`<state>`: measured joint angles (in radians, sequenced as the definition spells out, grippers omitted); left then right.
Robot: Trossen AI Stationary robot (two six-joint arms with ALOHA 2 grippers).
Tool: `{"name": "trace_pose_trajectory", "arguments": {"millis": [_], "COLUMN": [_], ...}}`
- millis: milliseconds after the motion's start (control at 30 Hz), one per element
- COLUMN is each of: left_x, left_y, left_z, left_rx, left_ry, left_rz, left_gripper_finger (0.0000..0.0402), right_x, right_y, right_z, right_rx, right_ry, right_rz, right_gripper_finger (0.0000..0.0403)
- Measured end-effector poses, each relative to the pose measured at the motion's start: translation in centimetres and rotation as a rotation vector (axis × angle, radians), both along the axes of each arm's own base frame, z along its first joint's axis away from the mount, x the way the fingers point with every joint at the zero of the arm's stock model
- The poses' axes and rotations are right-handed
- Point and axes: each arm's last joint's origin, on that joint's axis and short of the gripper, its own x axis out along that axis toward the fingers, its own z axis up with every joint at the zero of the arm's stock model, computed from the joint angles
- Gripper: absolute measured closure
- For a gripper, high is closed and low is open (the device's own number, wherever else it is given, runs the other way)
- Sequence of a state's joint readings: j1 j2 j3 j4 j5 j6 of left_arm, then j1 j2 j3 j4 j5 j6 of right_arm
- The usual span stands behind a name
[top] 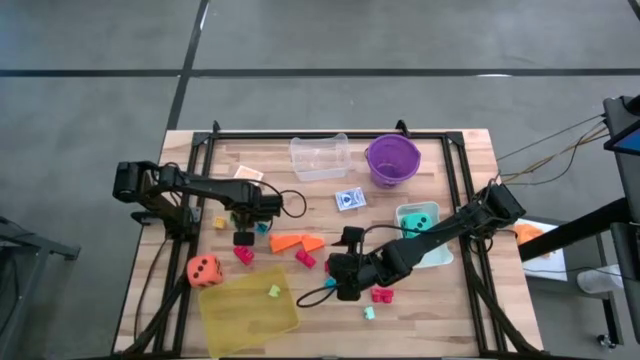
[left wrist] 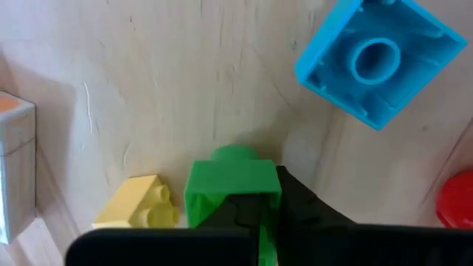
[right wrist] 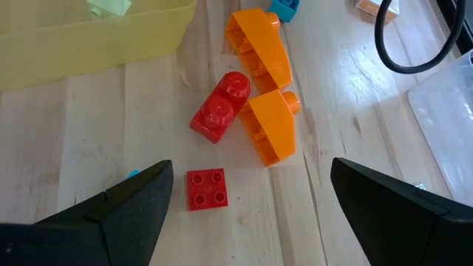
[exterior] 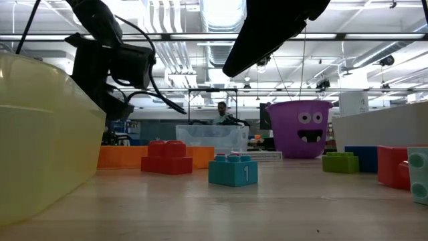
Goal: Pick & Place Toys
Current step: Put the green game piece into the yellow bin
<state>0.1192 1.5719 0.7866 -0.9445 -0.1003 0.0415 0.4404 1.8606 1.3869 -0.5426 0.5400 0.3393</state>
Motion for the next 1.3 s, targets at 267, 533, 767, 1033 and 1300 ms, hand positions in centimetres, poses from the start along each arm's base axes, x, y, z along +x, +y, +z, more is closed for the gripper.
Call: {"name": "trace_pose_trajectory", "arguments": {"millis": [267, 533, 767, 1033, 1300], "left_x": [0.2, 1.5, 0.9, -0.5, -2.4], "left_y": [-0.1, -2.5, -6.6, -14.4, -20.0], "left_z": [1.8, 5.9, 11.7, 13.9, 13.5], "left_rx": [-0.020, -0.082, -0.099, -0.208, -0.362], "left_ry": [0.064, -0.054, -0.241, -0.322, -0.390], "left_rz": [0.105, 0.101, 0.182, 0.263, 0.307], "left_gripper_finger": [0.0398, 0.0399, 0.0400, 0.0400, 0.0400], "right_x": [0.0, 0.0, 0.0, 0.0, 0.0], "right_y": [0.0, 0.0, 0.0, 0.0, 0.1], "right_z": [0.0, 0.0, 0.0, 0.0, 0.0], "right_rx": [0.000, 0.000, 0.000, 0.013, 0.085], "right_ry": [0.000, 0.000, 0.000, -0.005, -0.006], "right_rz": [0.000, 0.000, 0.000, -0.012, -0.035], "right_gripper_finger": [0.0039, 0.0039, 0.0039, 0.0039, 0.0039]}}
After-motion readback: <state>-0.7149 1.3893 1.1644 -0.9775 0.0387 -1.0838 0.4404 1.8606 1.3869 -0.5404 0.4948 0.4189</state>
